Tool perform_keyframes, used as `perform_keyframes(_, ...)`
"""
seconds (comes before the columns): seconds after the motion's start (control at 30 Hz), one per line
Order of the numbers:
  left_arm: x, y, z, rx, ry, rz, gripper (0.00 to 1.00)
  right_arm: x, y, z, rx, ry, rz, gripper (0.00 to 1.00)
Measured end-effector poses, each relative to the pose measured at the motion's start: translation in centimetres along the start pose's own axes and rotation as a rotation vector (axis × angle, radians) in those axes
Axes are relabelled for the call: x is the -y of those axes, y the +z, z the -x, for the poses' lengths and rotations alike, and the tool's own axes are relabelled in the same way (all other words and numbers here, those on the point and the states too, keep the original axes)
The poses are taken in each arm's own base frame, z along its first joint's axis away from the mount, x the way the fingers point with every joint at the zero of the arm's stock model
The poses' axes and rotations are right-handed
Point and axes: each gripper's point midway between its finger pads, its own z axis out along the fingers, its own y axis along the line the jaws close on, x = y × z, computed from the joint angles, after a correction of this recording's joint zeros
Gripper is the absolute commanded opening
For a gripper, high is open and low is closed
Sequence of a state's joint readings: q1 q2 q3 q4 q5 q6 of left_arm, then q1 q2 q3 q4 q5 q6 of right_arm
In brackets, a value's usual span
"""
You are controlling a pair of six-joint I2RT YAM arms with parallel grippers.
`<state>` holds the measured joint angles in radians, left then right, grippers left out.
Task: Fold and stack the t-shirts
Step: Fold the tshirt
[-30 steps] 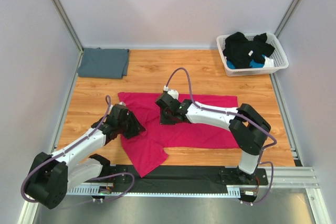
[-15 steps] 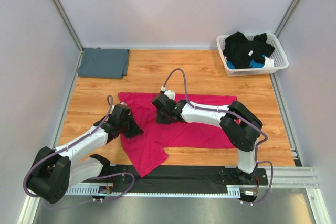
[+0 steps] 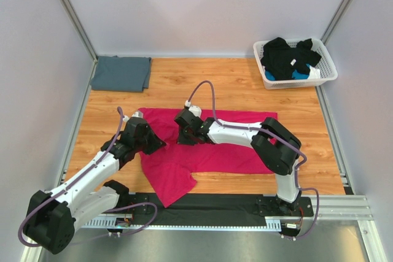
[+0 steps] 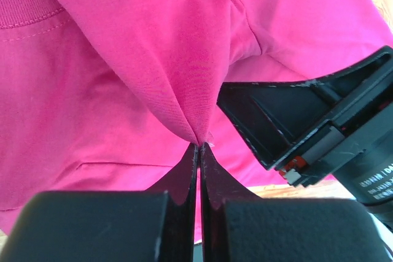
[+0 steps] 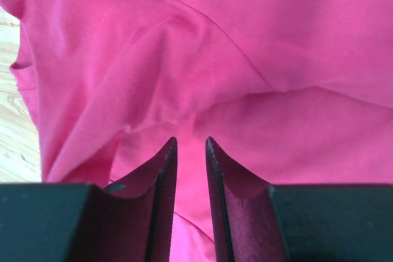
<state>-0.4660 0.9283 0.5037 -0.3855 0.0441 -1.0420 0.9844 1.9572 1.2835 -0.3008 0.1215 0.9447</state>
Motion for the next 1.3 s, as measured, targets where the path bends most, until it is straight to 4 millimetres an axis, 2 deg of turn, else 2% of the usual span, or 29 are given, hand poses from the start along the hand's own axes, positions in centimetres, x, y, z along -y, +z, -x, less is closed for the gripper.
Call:
perform_keyframes(0.23, -0.1, 0.0, 0.0, -0.002, -0.001, 0.003, 0.00, 0.0, 0.8, -0.5, -0.006, 0.015, -0.003, 0.27)
perform_keyframes(0.7, -0.1, -0.1, -0.1, -0.004, -0.001, 0.001, 0.00, -1.3, 1.5, 0.4, 0.026, 0.054, 0.028, 0.27)
perform_keyframes(0.73, -0.1, -0.1, -0.1, -0.004, -0.001, 0.001, 0.00, -1.4, 1.7, 0.4, 0.028, 0.054, 0.026, 0.25)
perform_keyframes(0.87, -0.1, -0.1, -0.1, -0.004, -0.001, 0.001, 0.00, -1.1, 2.4, 0.5, 0.035, 0.049, 0.008, 0.01)
perform_keyframes(1.13, -0.2, -0.1, -0.2, -0.004, -0.001, 0.008, 0.00, -0.1, 2.1, 0.8, 0.057, 0.040, -0.047, 0.00)
perform_keyframes(1.3, -0.5, -0.2, -0.3, -0.010, -0.001, 0.020, 0.00, 0.1, 0.1, 1.3, 0.074, 0.029, -0.067, 0.00)
